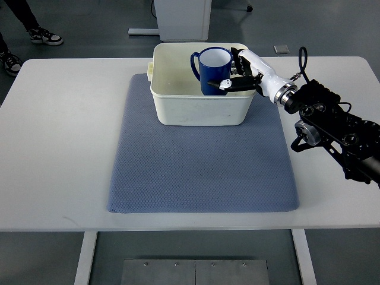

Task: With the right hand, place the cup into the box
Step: 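Lower the blue mug into the tub with the right hand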

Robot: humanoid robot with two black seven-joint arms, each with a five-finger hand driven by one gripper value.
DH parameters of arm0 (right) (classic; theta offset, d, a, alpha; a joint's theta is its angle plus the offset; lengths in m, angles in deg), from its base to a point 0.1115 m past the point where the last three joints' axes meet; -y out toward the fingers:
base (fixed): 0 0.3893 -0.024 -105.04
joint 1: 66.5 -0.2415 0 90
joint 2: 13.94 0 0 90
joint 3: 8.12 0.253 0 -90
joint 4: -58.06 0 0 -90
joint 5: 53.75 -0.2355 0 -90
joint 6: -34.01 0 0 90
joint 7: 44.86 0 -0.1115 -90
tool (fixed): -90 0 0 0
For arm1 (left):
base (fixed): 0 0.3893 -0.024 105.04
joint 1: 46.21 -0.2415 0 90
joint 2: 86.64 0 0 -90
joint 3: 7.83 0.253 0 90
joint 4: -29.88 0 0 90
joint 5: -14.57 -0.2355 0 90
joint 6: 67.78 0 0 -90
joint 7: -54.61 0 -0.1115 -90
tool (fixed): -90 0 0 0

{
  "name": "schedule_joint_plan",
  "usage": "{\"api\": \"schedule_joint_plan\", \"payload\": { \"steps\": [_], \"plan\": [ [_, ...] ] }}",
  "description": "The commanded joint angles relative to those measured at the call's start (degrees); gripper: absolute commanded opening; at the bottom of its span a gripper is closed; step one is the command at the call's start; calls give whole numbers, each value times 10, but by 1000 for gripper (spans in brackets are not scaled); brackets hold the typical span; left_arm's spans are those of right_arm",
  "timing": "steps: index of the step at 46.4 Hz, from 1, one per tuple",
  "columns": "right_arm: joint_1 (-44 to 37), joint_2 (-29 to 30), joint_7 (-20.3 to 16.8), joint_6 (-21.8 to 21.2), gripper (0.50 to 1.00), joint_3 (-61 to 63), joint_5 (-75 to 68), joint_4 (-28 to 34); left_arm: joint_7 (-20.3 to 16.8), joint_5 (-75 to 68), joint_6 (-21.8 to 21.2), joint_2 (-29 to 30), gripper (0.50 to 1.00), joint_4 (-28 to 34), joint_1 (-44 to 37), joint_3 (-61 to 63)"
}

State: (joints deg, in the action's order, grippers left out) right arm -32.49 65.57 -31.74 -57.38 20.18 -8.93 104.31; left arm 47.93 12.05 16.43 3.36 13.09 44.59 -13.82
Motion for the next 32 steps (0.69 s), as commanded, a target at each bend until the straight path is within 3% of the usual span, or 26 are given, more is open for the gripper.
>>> {"api": "schedule_joint_plan", "payload": {
  "steps": [1, 4, 7, 8, 13, 32],
  "plan": [
    [0, 0, 0, 0, 500, 0, 0, 1, 0, 1, 0, 0, 1000, 0, 0, 0],
    [0, 0, 0, 0, 500, 1, -1, 1, 0, 0, 0, 0, 1000, 0, 0, -1],
    [0, 0, 1, 0, 808, 1, -2, 1, 0, 0, 0, 0, 1000, 0, 0, -1],
    [0, 0, 1, 0, 863, 1, -3, 1, 0, 1, 0, 0, 1000, 0, 1, -1],
    [0, 0, 5, -1, 974, 1, -9, 2, 0, 0, 0, 0, 1000, 0, 0, 0],
    [-2, -2, 1, -2, 998, -1, -12, 16, 0, 1, 0, 0, 1000, 0, 1, -1]
  ]
}}
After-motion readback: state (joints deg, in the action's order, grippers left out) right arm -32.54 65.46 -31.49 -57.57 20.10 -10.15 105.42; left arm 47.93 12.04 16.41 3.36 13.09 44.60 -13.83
